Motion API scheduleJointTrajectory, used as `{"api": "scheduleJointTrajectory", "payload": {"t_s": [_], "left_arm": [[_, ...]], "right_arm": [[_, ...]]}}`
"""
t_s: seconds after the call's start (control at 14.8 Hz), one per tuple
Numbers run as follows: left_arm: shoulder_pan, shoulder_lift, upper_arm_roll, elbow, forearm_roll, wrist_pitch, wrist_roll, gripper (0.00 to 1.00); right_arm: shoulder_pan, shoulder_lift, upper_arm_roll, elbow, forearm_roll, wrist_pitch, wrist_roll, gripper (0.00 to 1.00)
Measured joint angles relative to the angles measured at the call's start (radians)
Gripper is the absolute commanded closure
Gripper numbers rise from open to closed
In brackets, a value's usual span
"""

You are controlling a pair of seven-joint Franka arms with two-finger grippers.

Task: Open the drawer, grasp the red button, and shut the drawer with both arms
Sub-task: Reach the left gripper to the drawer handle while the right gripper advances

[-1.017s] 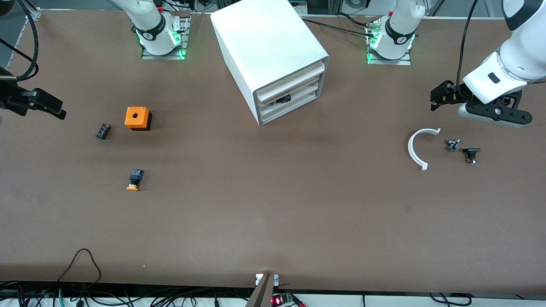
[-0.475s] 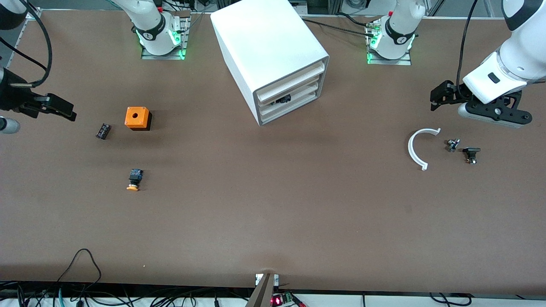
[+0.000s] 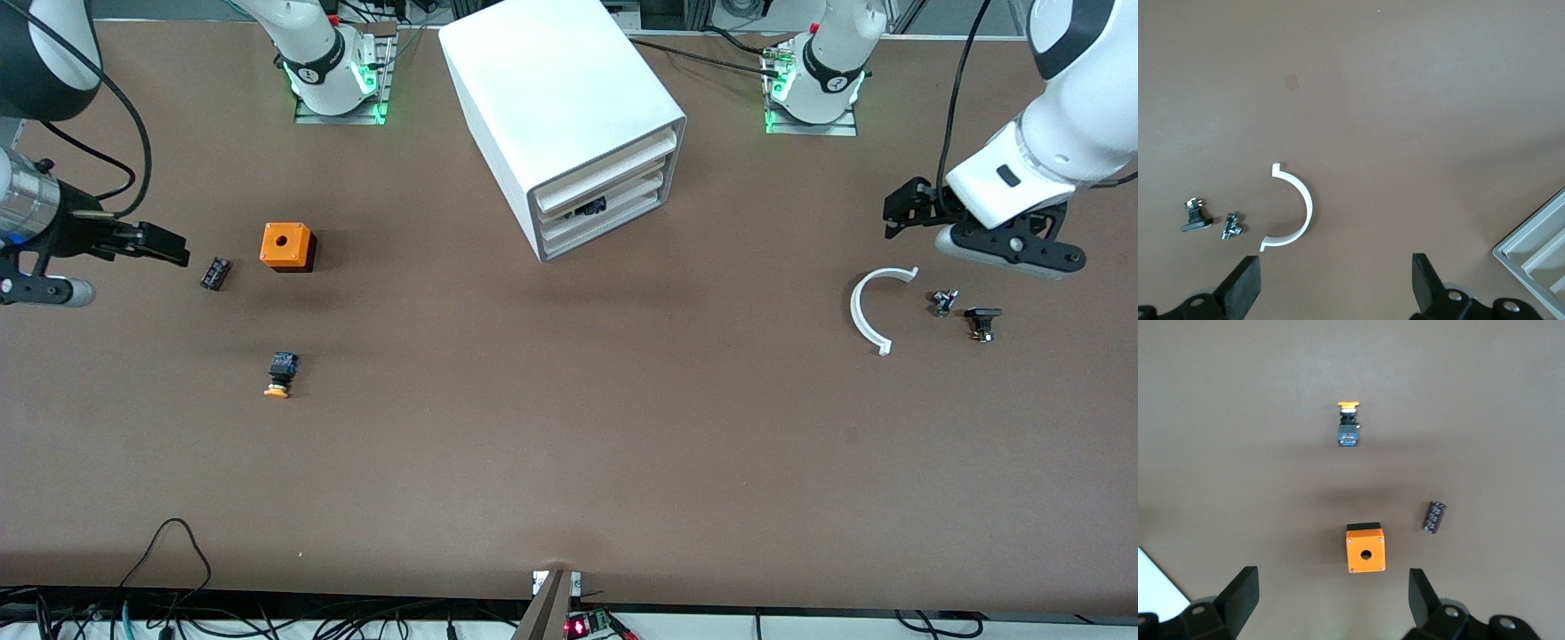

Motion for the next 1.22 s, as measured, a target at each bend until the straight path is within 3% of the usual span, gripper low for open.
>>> {"api": "scheduleJointTrajectory", "payload": {"t_s": [0.54,0.95,1.22], "left_arm": [[-0.025,0.111,-0.02,0.018,-0.358,-0.096,0.001,0.0],[-0.141,0.191,-0.025,0.018,-0.635,-0.175,0.01,0.0],[-0.164,0.313,-0.023,0.016,-0.795,-0.173,0.24,0.0]], "right_arm": [[0.058,0.066,0.002,-0.005,0.017,0.024,0.169,0.01],[0.138,0.085,0.003,-0.005,0.017,0.049,0.353,0.01],[0.197,0.101,0.004,-0.002,0.017,0.058,0.486,0.01]]}}
